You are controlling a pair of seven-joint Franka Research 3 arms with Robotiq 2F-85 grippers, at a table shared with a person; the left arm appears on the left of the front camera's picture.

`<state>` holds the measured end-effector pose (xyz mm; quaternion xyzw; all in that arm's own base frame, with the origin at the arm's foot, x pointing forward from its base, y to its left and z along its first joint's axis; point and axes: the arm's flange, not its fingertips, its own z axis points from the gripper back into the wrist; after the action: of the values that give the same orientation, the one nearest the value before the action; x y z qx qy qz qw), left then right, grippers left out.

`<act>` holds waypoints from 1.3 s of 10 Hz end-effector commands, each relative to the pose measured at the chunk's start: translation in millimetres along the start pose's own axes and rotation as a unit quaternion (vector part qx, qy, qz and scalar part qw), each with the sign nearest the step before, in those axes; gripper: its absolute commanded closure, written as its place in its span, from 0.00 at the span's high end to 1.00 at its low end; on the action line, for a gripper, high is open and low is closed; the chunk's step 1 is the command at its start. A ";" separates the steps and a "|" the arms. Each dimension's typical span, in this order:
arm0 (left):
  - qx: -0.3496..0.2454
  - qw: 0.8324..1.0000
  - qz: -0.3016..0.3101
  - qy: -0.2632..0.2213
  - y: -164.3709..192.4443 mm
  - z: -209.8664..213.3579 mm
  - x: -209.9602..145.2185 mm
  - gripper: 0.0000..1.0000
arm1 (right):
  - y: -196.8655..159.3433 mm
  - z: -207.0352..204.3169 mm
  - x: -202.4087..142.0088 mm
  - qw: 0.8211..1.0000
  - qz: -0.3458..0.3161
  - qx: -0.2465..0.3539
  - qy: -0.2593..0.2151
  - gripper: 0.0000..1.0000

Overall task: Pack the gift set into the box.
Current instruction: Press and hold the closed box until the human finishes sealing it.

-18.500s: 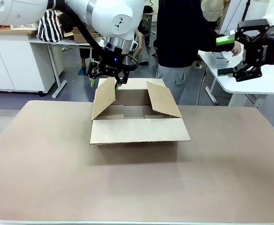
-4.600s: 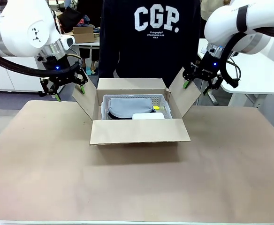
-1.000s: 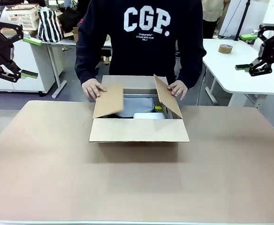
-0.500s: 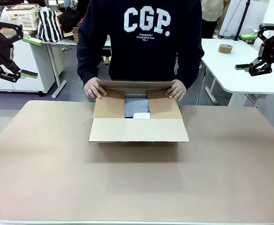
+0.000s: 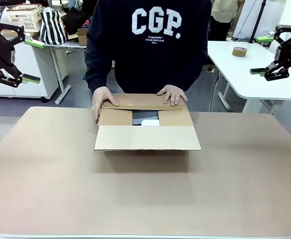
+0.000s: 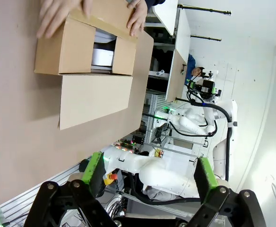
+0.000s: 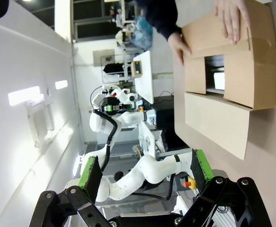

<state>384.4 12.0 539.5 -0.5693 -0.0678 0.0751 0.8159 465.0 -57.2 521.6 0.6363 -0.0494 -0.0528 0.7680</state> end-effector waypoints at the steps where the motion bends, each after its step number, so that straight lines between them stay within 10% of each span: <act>1: 0.000 1.000 0.003 0.004 0.3 0.9 -2.1 1.00 | 3.5 0.4 0.0 1.000 0.003 0.003 0.004 1.00; 13: 0.000 1.000 0.003 0.004 0.3 0.9 -2.1 1.00 | 3.5 0.4 0.0 1.000 0.003 0.003 0.004 1.00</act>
<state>384.4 12.0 539.5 -0.5693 -0.0678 0.0751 0.8159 465.0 -57.2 521.6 0.6363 -0.0494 -0.0527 0.7680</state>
